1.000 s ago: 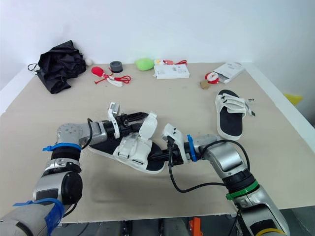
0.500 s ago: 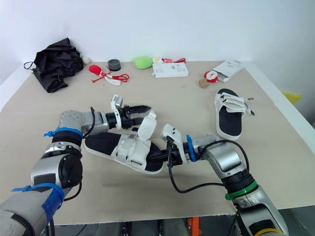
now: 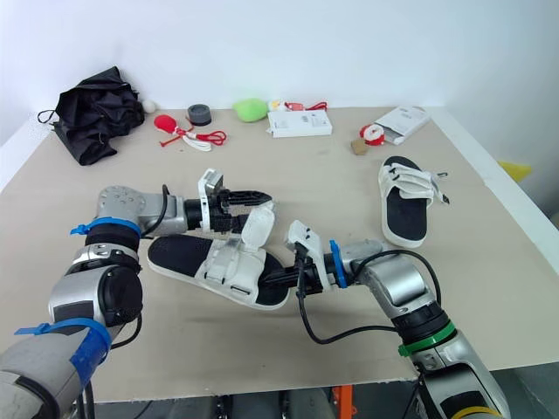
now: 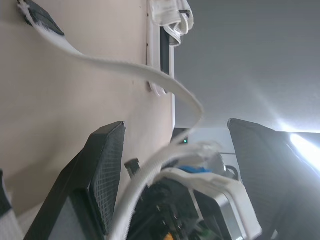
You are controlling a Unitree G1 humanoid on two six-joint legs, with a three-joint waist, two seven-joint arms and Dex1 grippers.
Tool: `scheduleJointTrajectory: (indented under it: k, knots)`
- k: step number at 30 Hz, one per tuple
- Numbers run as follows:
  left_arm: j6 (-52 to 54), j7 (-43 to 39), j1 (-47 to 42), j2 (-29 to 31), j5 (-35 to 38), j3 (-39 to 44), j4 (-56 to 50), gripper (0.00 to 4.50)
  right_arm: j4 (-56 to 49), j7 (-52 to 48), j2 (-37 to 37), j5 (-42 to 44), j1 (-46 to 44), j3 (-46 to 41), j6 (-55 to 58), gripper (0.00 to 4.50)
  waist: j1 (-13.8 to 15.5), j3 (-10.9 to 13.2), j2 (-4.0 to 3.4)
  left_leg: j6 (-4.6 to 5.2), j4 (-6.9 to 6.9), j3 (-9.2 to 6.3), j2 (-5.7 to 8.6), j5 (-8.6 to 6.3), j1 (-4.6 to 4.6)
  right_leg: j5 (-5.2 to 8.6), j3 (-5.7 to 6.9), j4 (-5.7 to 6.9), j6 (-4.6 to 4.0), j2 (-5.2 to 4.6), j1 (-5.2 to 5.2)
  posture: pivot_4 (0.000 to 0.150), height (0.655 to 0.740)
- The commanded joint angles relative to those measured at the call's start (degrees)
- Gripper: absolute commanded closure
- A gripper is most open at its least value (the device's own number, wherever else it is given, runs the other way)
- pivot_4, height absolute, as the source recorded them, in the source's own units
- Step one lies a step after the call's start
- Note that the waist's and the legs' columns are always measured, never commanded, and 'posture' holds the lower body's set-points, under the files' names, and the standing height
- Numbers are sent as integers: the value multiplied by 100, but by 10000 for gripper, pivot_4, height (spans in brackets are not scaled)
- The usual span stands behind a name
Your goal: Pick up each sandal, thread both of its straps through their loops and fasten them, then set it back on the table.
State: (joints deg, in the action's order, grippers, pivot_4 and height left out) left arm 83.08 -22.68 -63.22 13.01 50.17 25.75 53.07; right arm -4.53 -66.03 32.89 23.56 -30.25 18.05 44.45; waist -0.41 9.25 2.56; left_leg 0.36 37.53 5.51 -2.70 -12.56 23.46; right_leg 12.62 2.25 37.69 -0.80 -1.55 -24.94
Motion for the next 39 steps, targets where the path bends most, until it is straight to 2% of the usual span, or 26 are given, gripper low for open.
scheduleJointTrajectory:
  k: [1, 7, 11, 14, 18, 20, 22, 27, 31, 33, 35, 39]
  knots:
    - [-308, -353, -390, -123, -208, -112, 193, 11099, 78, 178, 50, -134, 111, 49, 89, 45000, 2, 1, 3, -1, 0, -1, 0, 1, 0, 0, 1, 0, 0, 0, 0, 1500, 7400]
    - [-1078, -1033, -757, -260, -860, -564, 739, 11099, -21, 247, 68, -127, 210, 13, 136, 45000, -5, 2, 2, -2, -8, 2, 2, 0, 1, 0, -1, -6, 0, 1, -2, 1500, 7400]
    - [-1134, -1394, -896, -213, -1078, -638, 959, 11099, -120, 298, 77, -79, 273, -57, 205, 45000, -26, 2, 2, -2, -12, 2, 1, 0, 9, 0, -1, -15, 0, 2, -6, 1500, 7400]
    - [-1076, -1686, -836, -142, -1274, -817, 910, 18473, -127, 316, 119, -58, 300, -76, 205, 45000, -47, 2, 2, -2, -12, 0, 1, 0, 18, 0, 2, -17, 0, 2, -12, 1500, 7400]
    - [-1161, -1775, -866, -115, -1396, -768, 971, 37972, -62, 323, 112, -63, 256, -61, 179, 45000, -66, 2, 2, -2, -11, -2, 4, 0, 21, 0, 4, -18, 1, 2, -11, 1500, 7400]
    - [-1174, -1778, -895, -104, -1413, -698, 984, 44795, -17, 324, 88, -77, 222, -42, 162, 45000, -66, 2, 3, -2, -11, -2, 4, 0, 21, -1, 3, -19, 2, 0, -11, 1500, 7400]
    - [-1262, -1750, -897, -86, -1422, -639, 922, 44795, -2, 323, 60, -72, 193, -27, 161, 45000, -66, 2, 3, -2, -10, -3, 4, 0, 21, -1, 3, -19, 3, -1, -11, 1500, 7400]
    - [-1377, -2021, -538, -121, -1320, -784, -167, 44795, -20, 317, 53, -60, 199, -7, 161, 45000, -67, 3, 2, -2, -10, -4, 1, 0, 22, -2, 3, -19, 3, 1, -12, 1500, 7400]
    - [-1397, -2581, 864, -74, -1050, -1584, -2956, 44795, -27, 294, 86, -49, 241, -18, 147, 45000, -90, 2, -2, -6, -13, 2, -1, 1, 22, -2, -6, -19, 1, 1, -14, 1500, 7400]
    - [-1867, -2825, 1667, 46, -1055, -1918, -4188, 44795, -29, 286, 99, -43, 257, -23, 148, 45000, -90, 0, -4, -16, -15, 9, -4, -2, 19, -3, -15, -19, -3, 1, -13, 1500, 7400]
    - [-2729, -3238, 2291, 195, -1249, -2230, -4972, 44795, -45, 252, 125, -34, 285, -23, 137, 45000, -74, 0, -4, -19, -15, 8, -4, -2, 18, -3, -16, -18, -6, 0, -12, 1500, 7400]
    - [-4697, -3795, 2876, 354, -1896, -2630, -5344, 44795, -34, 194, 173, -35, 313, -5, 121, 45000, -6, 0, -5, -15, -13, 8, -2, 3, 3, -8, -10, -20, -15, -4, 1, 1500, 7400]
